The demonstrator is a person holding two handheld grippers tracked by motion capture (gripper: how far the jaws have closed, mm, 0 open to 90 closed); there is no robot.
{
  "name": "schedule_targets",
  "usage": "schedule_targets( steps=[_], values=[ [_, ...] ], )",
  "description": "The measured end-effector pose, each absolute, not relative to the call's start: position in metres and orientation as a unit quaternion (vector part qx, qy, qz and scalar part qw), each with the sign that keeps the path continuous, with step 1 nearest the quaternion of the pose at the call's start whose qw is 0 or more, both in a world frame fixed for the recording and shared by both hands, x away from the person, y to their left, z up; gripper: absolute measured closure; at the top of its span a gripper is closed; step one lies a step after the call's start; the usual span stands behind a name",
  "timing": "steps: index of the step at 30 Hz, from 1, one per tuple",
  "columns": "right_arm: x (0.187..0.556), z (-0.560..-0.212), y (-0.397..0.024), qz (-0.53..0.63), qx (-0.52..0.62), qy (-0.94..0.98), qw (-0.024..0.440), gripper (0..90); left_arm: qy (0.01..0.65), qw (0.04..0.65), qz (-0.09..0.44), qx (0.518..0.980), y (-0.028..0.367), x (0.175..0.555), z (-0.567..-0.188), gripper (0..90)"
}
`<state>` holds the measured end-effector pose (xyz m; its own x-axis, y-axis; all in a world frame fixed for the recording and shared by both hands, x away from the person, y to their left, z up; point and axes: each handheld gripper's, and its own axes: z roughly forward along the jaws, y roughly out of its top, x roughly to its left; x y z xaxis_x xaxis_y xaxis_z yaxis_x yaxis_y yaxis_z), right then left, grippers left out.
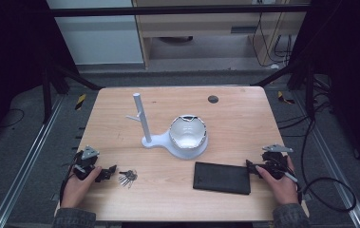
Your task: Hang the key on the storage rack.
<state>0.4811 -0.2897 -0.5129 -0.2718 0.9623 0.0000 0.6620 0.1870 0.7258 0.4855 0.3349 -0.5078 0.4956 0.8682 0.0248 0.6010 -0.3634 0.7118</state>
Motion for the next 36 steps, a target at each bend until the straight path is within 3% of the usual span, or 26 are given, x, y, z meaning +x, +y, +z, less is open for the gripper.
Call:
schedule_targets(
  steps=[7,20,24,27,36],
  values=[
    [0.481,-0.513,-0.29,0.315,0.555,0.732,0.237,1.2,0.46,0.329,0.209,0.798,0.336,0.481,-0.504,4.7],
    [0.481,-0.513,-0.29,0.315,0.555,0.732,0.238,1.2,0.434,0.369,0.228,0.789,0.312,0.459,-0.47,5.1],
    [0.48,-0.513,-0.29,0.315,0.557,0.731,0.237,1.2,0.423,0.358,0.209,0.806,0.299,0.451,-0.457,6.0],
    [0.48,-0.513,-0.29,0.315,0.556,0.732,0.237,1.2,0.421,0.384,0.201,0.797,0.296,0.447,-0.448,6.9],
    [0.48,-0.513,-0.29,0.316,0.553,0.734,0.235,1.0,0.413,0.319,0.181,0.833,0.284,0.452,-0.421,6.2]
  ],
)
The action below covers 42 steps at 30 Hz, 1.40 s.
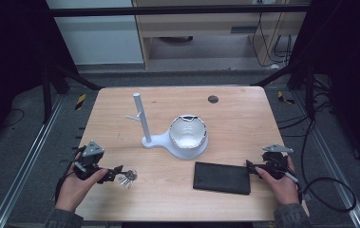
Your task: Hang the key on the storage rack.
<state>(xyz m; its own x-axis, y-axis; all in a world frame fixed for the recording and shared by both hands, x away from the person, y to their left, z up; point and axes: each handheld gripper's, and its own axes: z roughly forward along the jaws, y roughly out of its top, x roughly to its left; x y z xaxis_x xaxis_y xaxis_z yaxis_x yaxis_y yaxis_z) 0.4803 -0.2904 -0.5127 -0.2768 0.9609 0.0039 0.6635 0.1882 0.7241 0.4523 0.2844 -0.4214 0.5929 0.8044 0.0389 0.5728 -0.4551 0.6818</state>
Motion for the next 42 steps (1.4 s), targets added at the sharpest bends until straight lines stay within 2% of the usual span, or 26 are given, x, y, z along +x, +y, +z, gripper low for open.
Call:
schedule_targets(
  steps=[5,8,13,18,24,32,42],
  values=[
    [0.48,-0.513,-0.29,0.316,0.553,0.734,0.235,1.0,0.384,0.244,0.175,0.873,0.264,0.458,-0.425,6.8],
    [0.48,-0.513,-0.29,0.316,0.554,0.734,0.235,1.0,0.368,0.218,0.15,0.891,0.254,0.459,-0.432,7.3],
    [0.48,-0.513,-0.29,0.316,0.553,0.734,0.235,1.0,0.342,0.171,0.138,0.914,0.242,0.461,-0.446,10.6],
    [0.48,-0.513,-0.29,0.315,0.553,0.734,0.236,1.1,0.315,0.164,0.109,0.928,0.233,0.464,-0.46,16.1],
    [0.48,-0.513,-0.29,0.317,0.554,0.733,0.235,1.2,0.316,0.163,0.097,0.93,0.233,0.473,-0.464,29.7],
    [0.48,-0.513,-0.29,0.317,0.553,0.734,0.235,1.3,0.308,0.159,0.073,0.935,0.234,0.478,-0.466,42.2],
    [0.479,-0.513,-0.291,0.317,0.553,0.734,0.234,1.4,0.313,0.159,0.073,0.934,0.237,0.482,-0.465,51.5]
  ],
)
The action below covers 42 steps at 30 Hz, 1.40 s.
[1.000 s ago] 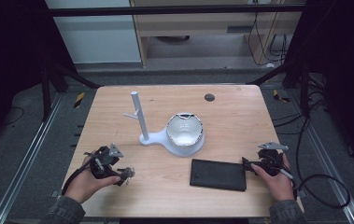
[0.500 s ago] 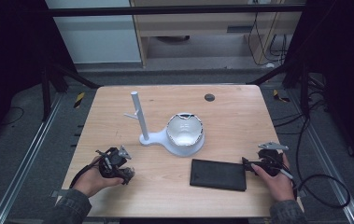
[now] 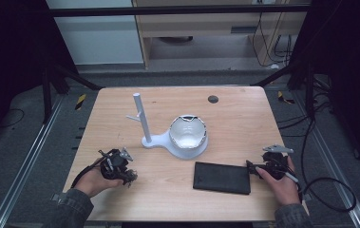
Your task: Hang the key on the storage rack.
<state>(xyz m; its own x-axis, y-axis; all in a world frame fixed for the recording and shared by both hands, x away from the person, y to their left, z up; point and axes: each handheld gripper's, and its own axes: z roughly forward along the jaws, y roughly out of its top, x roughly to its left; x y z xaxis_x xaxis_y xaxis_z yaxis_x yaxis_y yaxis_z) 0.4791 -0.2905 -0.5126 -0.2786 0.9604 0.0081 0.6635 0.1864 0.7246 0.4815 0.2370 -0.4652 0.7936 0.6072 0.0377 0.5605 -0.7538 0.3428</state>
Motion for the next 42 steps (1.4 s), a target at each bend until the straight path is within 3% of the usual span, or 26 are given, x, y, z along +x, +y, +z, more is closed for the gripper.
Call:
schedule_targets(
  steps=[10,17,24,26,28,42],
  values=[
    [0.479,-0.513,-0.291,0.317,0.552,0.735,0.234,1.4,0.295,0.156,0.085,0.939,0.234,0.478,-0.465,58.9],
    [0.479,-0.513,-0.291,0.317,0.551,0.735,0.235,1.5,0.306,0.163,0.08,0.935,0.237,0.48,-0.469,49.6],
    [0.479,-0.513,-0.291,0.316,0.551,0.735,0.236,1.5,0.302,0.168,0.064,0.936,0.236,0.476,-0.468,70.9],
    [0.479,-0.513,-0.291,0.316,0.551,0.735,0.236,1.5,0.305,0.164,0.067,0.936,0.235,0.474,-0.467,73.5],
    [0.478,-0.513,-0.291,0.316,0.551,0.735,0.237,1.6,0.307,0.159,0.069,0.936,0.234,0.472,-0.467,82.2],
    [0.478,-0.513,-0.291,0.316,0.553,0.734,0.236,1.7,0.326,0.161,0.063,0.929,0.234,0.47,-0.462,83.5]
  ],
)
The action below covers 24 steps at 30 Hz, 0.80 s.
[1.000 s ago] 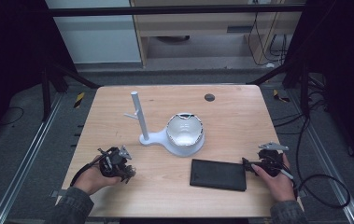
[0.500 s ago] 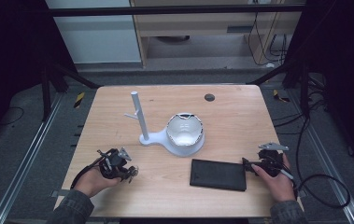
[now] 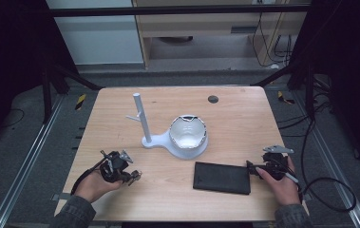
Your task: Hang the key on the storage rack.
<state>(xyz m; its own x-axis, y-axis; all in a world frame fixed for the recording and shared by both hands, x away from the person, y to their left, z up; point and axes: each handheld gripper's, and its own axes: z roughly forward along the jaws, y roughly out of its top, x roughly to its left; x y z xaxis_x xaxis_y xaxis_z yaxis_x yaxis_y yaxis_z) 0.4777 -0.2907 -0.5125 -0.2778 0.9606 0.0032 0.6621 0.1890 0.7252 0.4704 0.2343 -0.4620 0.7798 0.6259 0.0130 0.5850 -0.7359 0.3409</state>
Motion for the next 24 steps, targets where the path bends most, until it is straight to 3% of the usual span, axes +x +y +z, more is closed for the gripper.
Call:
schedule_targets(
  steps=[24],
  values=[
    [0.477,-0.513,-0.29,0.317,0.554,0.732,0.236,1.8,0.349,0.174,0.072,0.918,0.242,0.468,-0.451,88.6]
  ],
)
